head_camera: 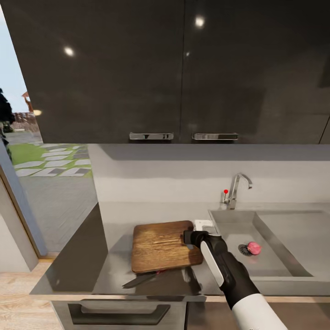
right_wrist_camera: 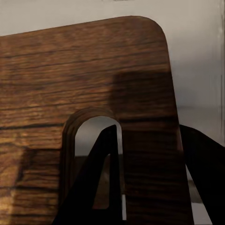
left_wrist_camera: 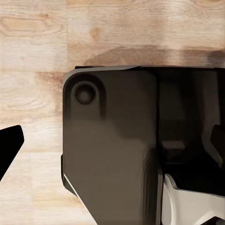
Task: In the kitchen, take the Vidalia onion out of the sink, dice it on the chopping board with the paring knife, put the diced onion into the bowl on the countertop, then place both the paring knife and the chopping board into the sink.
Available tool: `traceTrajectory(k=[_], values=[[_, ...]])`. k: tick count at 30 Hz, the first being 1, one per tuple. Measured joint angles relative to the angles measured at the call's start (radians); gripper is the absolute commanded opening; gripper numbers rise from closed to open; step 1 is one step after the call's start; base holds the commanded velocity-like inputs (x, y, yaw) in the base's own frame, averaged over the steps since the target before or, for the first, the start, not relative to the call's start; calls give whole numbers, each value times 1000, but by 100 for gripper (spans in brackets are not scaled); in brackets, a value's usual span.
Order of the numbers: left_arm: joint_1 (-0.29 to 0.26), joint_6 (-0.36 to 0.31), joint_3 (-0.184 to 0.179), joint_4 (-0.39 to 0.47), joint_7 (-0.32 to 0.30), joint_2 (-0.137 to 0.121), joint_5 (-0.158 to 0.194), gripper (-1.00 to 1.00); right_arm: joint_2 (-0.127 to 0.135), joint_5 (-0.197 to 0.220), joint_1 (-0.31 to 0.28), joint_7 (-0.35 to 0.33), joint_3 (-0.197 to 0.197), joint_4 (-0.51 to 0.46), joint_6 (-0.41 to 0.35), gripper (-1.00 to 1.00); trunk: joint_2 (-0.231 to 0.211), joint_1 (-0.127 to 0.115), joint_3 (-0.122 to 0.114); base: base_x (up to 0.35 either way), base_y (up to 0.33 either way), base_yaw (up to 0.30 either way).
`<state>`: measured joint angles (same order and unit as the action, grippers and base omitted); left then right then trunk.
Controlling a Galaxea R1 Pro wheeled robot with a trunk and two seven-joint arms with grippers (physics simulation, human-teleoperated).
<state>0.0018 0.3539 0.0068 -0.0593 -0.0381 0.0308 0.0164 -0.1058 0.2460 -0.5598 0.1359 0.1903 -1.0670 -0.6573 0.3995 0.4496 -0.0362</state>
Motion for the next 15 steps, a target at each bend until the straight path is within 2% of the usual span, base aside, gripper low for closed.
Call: traceTrajectory(k=[6, 13, 15], values=[[0, 0, 0, 0, 0, 0, 0, 100, 5, 0, 0, 4, -48, -2, -6, -100, 0, 0, 0, 0, 0, 0], [-1, 0, -2, 1, 0, 1, 0, 100, 23, -5, 0, 7, -59, -6, -11, -100, 0, 0, 0, 0, 0, 0], [0, 0, -3, 0, 0, 1, 0, 100, 29, -8, -20, 17, -60, -8, -25, -100, 0, 0, 0, 0, 0, 0]])
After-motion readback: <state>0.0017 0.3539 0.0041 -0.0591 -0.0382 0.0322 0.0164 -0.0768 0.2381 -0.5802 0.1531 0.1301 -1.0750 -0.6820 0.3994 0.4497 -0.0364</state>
